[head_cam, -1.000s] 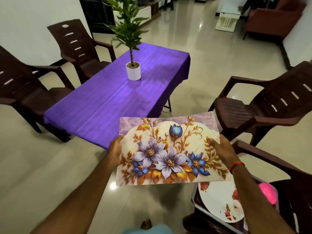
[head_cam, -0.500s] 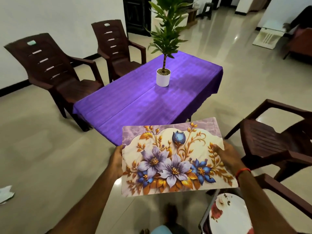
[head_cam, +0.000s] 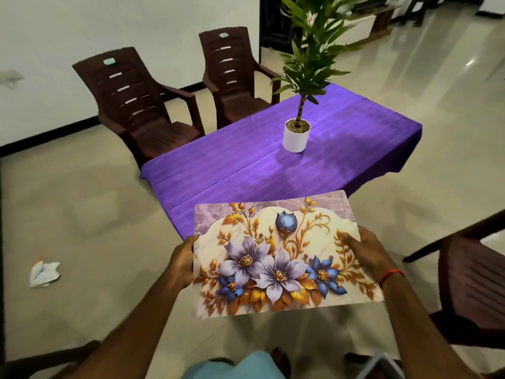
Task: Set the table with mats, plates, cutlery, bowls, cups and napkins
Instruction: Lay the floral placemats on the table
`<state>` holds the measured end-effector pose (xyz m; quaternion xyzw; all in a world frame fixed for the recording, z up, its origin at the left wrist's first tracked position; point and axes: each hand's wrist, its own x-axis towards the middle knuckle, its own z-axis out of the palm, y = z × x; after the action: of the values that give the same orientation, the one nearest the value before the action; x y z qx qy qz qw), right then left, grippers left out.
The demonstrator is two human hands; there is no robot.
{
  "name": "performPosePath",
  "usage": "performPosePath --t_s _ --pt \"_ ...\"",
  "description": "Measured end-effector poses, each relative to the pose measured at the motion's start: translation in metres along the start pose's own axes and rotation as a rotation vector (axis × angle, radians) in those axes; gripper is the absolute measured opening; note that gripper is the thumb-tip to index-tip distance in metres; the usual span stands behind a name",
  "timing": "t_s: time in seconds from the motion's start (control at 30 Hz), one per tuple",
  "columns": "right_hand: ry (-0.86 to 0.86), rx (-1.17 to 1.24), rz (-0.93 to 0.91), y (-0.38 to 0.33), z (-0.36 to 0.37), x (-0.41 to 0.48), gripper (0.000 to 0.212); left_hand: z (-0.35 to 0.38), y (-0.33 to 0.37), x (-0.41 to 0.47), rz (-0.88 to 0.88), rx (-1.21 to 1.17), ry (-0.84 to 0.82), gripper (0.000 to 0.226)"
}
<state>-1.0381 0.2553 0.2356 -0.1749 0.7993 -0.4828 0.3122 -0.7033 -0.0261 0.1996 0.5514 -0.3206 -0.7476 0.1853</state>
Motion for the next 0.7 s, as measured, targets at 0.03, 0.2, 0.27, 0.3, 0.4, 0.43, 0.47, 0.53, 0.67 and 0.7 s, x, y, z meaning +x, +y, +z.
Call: performPosePath --t_s 0.03,0.2,0.27,0.3,0.4,0.43,0.47,0.53,0.67,0.7 --pt "-0.031 0.009 -0.007 -0.003 0.001 0.008 0.026 0.000 -0.001 0.003 0.002 -0.006 0.017 0.041" --pt "-0.139 -0.044 -0.026 -0.015 0.019 0.055 0.019 -0.011 -0.007 0.009 -0.019 -0.061 0.077 0.065" --pt "-0.156 -0.105 -0.056 -0.019 0.027 0.076 0.025 -0.015 -0.010 0.014 -0.027 -0.132 0.132 0.059" --pt "-0.164 -0.128 -0.069 -0.020 0.031 0.085 0.026 -0.014 -0.010 0.013 -0.022 -0.161 0.168 0.043" --pt "-0.201 -0.148 -0.071 -0.028 0.041 0.111 0.022 -0.008 -0.005 0.014 -0.029 -0.209 0.218 0.019" --pt "-0.212 -0.152 -0.079 -0.032 0.044 0.119 0.022 -0.009 -0.005 0.020 -0.038 -0.228 0.225 0.019" --pt "-0.209 -0.159 -0.085 -0.035 0.047 0.127 0.021 -0.009 -0.005 0.022 -0.037 -0.247 0.223 0.020" --pt "-0.194 -0.185 -0.119 -0.043 0.057 0.146 0.024 -0.012 -0.002 0.036 -0.032 -0.298 0.241 0.027" --pt "-0.178 -0.258 -0.144 -0.052 0.076 0.184 0.030 -0.013 -0.003 0.067 -0.062 -0.373 0.307 0.039" --pt "-0.176 -0.284 -0.153 -0.055 0.080 0.194 0.030 -0.008 0.000 0.070 -0.058 -0.382 0.316 0.031"
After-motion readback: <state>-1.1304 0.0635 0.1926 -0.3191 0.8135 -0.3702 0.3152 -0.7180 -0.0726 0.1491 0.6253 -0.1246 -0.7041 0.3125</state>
